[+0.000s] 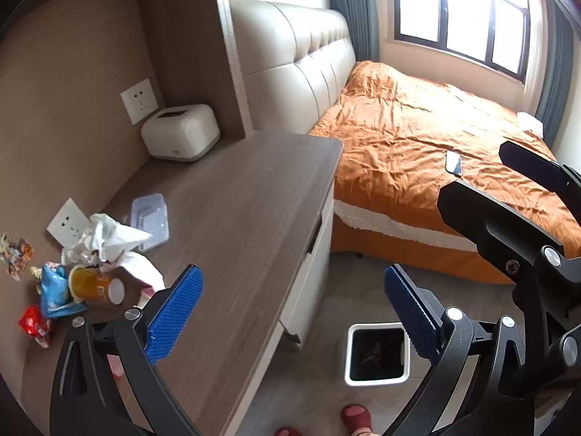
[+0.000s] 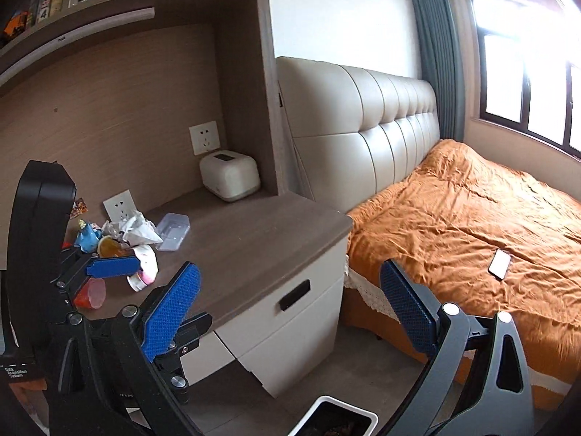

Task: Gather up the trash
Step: 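Move both open tools back over the desk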

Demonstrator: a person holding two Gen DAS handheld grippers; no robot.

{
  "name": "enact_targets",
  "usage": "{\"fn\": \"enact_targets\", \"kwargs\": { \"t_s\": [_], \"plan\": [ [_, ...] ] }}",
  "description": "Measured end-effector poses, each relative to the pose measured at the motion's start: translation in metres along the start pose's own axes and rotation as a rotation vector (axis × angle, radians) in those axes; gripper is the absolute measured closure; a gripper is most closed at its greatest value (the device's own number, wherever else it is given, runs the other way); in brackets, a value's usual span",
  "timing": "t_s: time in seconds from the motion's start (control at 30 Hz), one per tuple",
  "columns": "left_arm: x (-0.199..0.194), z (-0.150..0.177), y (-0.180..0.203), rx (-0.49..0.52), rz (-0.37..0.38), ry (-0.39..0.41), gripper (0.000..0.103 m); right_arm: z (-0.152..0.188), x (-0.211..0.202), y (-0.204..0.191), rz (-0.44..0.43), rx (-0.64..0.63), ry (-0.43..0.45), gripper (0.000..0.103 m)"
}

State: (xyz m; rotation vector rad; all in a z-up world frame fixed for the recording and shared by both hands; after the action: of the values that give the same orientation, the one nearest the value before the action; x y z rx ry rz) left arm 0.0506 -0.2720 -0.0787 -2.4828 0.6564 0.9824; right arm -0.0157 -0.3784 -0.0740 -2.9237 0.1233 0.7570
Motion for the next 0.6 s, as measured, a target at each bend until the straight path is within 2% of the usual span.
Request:
{"fn": "enact_targets", "kwargs": {
  "t_s": [0.37, 0.6],
  "plan": [
    [-0.011, 0.023, -0.082, -0.119, -0.133, -0.020, 0.005, -0.022, 0.030, -0.079, -0.165, -0.106, -0.006, 0.005],
    [-0.008, 0.062, -0.144, -0.210, -0.256, -0.072, 0.005, -0.020, 0.059, -0.141, -0.285, -0.185, -0.054, 0.004]
  ]
}}
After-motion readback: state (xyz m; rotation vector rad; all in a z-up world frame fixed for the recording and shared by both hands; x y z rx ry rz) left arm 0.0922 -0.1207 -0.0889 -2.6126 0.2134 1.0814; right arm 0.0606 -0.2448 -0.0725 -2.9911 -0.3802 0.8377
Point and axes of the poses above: each gripper's, at about its wrist camera, not at the fingertips, and x roughly the way its jaws point, y to its right, z to its underside, the point moved 1 cm from there along x, roughly the way its jaws point, and after that the axes turned 6 degrees about -z, right-handed, at the moved point
